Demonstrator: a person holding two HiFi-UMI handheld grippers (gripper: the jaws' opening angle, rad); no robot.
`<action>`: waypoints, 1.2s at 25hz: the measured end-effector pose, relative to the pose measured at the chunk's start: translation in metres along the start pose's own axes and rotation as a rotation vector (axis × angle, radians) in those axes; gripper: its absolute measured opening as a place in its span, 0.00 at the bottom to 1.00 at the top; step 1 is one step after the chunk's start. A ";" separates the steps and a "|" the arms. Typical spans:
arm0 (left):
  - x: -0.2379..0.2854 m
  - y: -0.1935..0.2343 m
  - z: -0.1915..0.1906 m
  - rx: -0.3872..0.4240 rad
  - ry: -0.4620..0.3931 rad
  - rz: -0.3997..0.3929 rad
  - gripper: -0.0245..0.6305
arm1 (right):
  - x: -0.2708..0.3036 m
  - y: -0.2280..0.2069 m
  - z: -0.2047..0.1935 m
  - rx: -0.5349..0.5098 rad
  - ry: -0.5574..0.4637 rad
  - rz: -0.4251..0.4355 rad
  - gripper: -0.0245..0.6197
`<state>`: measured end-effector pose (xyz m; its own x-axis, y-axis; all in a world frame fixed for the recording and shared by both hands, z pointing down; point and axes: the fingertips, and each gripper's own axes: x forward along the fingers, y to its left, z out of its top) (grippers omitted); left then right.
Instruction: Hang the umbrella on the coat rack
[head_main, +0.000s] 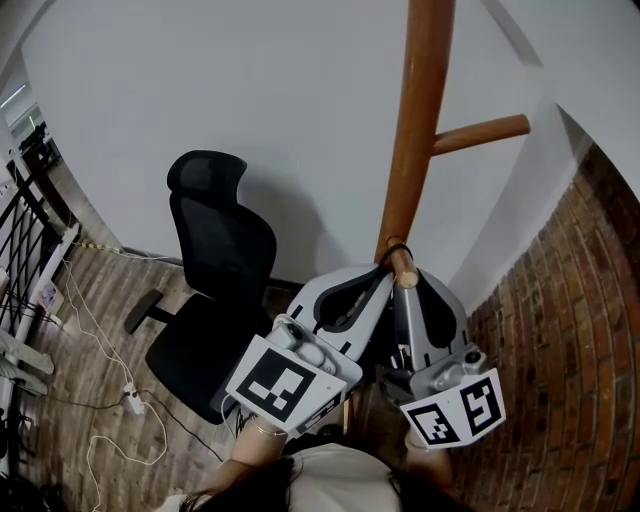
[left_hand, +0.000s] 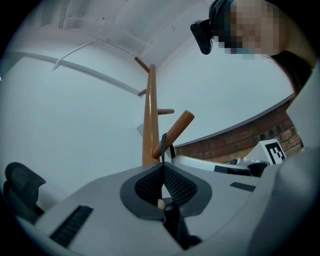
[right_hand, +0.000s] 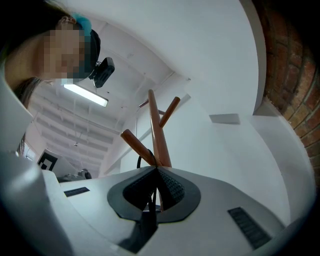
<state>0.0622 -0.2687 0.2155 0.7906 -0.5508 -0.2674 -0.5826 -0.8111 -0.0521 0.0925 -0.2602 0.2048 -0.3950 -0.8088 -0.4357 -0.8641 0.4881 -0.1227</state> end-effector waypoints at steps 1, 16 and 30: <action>0.000 0.000 0.000 0.007 -0.007 -0.002 0.05 | 0.000 0.000 0.000 -0.005 -0.001 0.000 0.10; -0.004 0.001 -0.001 -0.080 -0.054 -0.014 0.05 | -0.004 -0.004 -0.012 0.000 0.051 0.021 0.10; -0.014 -0.008 0.003 -0.059 -0.044 0.052 0.05 | -0.021 -0.001 -0.001 0.013 0.041 0.040 0.10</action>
<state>0.0552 -0.2539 0.2171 0.7495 -0.5845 -0.3108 -0.6099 -0.7922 0.0192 0.1010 -0.2439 0.2147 -0.4419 -0.8012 -0.4035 -0.8433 0.5244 -0.1177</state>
